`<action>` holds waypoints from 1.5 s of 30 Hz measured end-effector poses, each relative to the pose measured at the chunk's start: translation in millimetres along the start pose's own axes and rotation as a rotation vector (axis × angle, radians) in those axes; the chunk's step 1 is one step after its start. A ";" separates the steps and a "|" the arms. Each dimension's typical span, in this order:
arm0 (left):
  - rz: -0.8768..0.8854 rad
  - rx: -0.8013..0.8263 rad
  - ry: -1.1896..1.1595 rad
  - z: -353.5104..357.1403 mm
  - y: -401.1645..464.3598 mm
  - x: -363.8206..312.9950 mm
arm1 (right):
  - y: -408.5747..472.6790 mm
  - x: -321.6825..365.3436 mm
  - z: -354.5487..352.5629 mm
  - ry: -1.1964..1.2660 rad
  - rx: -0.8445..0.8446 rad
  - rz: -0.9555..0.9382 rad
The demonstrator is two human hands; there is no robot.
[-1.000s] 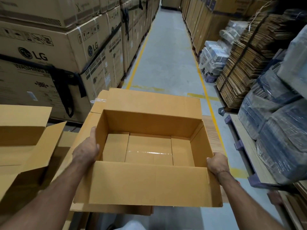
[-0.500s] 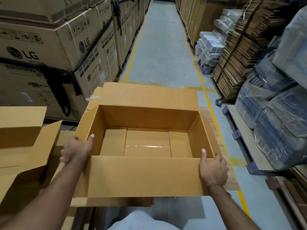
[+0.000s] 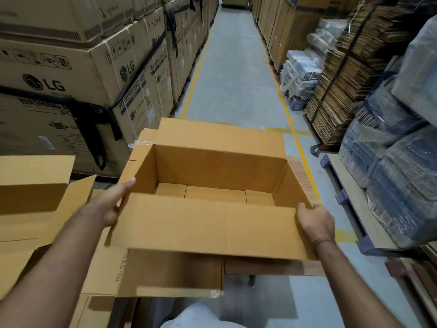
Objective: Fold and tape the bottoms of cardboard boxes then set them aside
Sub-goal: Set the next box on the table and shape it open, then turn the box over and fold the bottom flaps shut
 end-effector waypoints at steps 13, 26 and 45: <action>0.184 0.041 -0.067 -24.0 6.8 -49.6 | 37.3 92.0 -44.1 0.688 0.531 -0.138; 0.387 -0.315 0.170 -32.6 78.0 -8.2 | -5.9 34.7 40.8 0.303 -0.022 -0.267; 0.743 -0.517 0.275 -19.2 -11.7 -128.9 | -7.7 135.8 -61.6 0.306 -0.347 -0.425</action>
Point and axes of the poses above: each hand's wrist, its own y-axis towards the middle knuckle, its own z-axis out of the palm, x = y × z, the point moved 9 cm from there along y, towards the middle knuckle, and after that the axes turned 2 degrees about z, right-handed, at the moved point
